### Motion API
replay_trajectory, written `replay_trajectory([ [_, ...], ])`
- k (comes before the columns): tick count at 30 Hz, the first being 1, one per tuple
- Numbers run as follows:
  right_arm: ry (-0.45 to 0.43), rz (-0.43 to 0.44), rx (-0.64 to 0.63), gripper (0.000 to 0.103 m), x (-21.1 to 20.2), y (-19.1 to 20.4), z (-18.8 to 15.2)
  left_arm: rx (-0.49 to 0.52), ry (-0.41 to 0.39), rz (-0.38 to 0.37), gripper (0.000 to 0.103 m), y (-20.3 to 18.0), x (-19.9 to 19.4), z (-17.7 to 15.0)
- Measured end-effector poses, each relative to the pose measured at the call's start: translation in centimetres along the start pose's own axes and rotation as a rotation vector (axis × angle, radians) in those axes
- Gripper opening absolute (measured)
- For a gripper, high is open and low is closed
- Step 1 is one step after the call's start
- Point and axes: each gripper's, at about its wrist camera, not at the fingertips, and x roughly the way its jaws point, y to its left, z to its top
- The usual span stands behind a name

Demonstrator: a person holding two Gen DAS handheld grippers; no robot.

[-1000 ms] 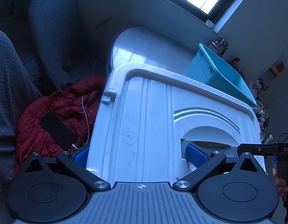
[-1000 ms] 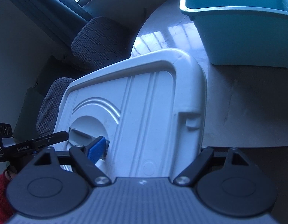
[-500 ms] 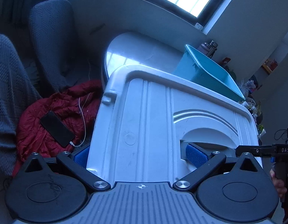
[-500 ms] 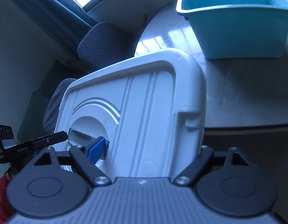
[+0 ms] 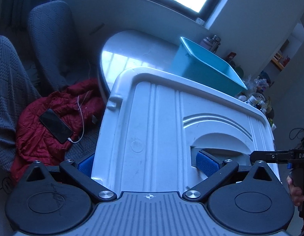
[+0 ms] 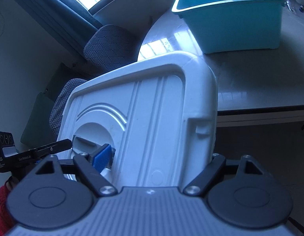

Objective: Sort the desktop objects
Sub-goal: 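Carry the white lid with both tools toward the teal tub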

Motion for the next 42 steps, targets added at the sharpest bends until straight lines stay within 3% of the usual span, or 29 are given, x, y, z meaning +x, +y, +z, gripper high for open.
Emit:
replay_trajectory([
  [10, 0.004, 0.043, 0.025, 0.084, -3.9, -6.4, 0.8, 0.029, 0.001, 0.036, 0.102, -7.6, 1.6, -0.2],
  [20, 0.004, 0.032, 0.016, 0.084, -9.2, -14.1, 3.1, 0.024, -0.004, 0.026, 0.102, -17.0, 6.4, -0.2],
  [26, 0.021, 0.04, 0.028, 0.084, -10.5, -17.4, 4.0, 0.019, -0.006, 0.047, 0.102, -21.2, 8.7, -0.4],
  [35, 0.058, 0.08, 0.016, 0.084, -10.5, -19.3, 6.1, -0.002, -0.009, 0.098, 0.102, -24.3, 9.7, 0.3],
  [42, 0.068, 0.111, 0.003, 0.084, -9.4, -18.8, 8.5, -0.01, -0.016, 0.133, 0.102, -24.2, 9.7, 2.8],
])
